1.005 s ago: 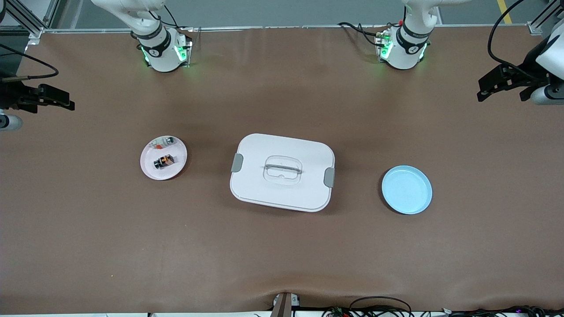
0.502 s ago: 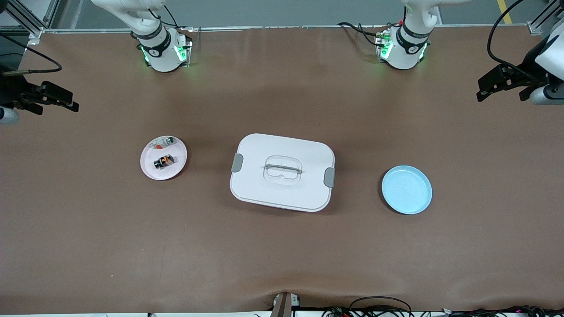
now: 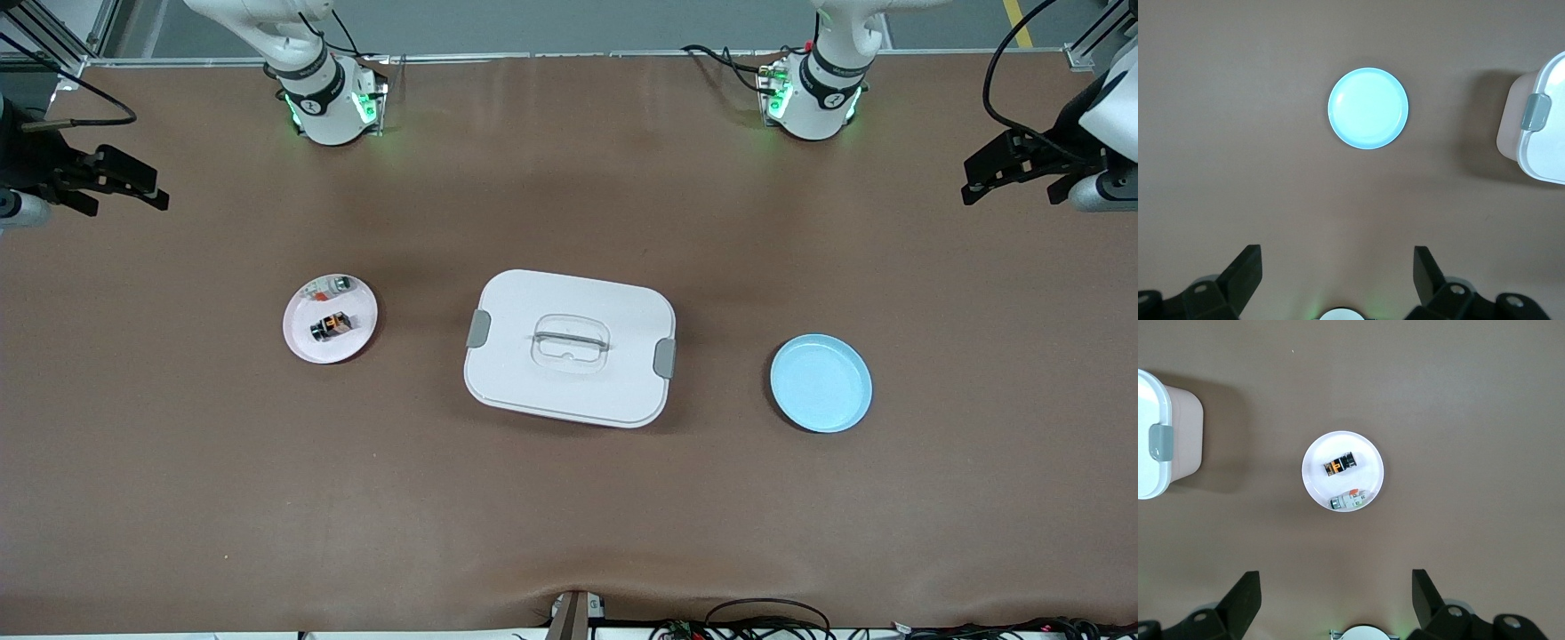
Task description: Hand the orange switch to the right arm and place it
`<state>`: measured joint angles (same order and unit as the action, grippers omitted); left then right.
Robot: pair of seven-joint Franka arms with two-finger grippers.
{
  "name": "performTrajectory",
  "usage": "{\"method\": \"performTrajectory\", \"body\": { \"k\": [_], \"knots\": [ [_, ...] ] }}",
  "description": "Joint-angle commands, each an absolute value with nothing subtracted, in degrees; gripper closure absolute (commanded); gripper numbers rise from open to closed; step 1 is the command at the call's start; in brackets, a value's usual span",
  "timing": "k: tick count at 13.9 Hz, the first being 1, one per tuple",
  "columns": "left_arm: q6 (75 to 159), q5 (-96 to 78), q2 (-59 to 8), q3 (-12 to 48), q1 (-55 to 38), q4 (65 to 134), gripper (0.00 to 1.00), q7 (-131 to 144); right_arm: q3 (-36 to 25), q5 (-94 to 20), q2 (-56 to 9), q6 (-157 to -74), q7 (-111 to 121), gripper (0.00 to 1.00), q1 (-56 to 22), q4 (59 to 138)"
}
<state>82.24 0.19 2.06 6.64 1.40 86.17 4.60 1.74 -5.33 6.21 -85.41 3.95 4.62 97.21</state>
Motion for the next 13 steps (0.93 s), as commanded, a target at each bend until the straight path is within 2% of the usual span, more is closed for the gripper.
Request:
{"method": "performTrajectory", "body": {
  "k": [1,13],
  "knots": [
    [81.7,0.1,1.9,7.1,1.8,85.6,0.0,3.4,2.4,-5.1,7.3,-85.3,3.8,0.0,5.4,98.1],
    [81.7,0.1,1.8,7.1,1.8,85.5,0.0,3.4,2.2,-3.6,6.8,-84.2,-0.6,0.0,2.7,95.3]
  ]
}}
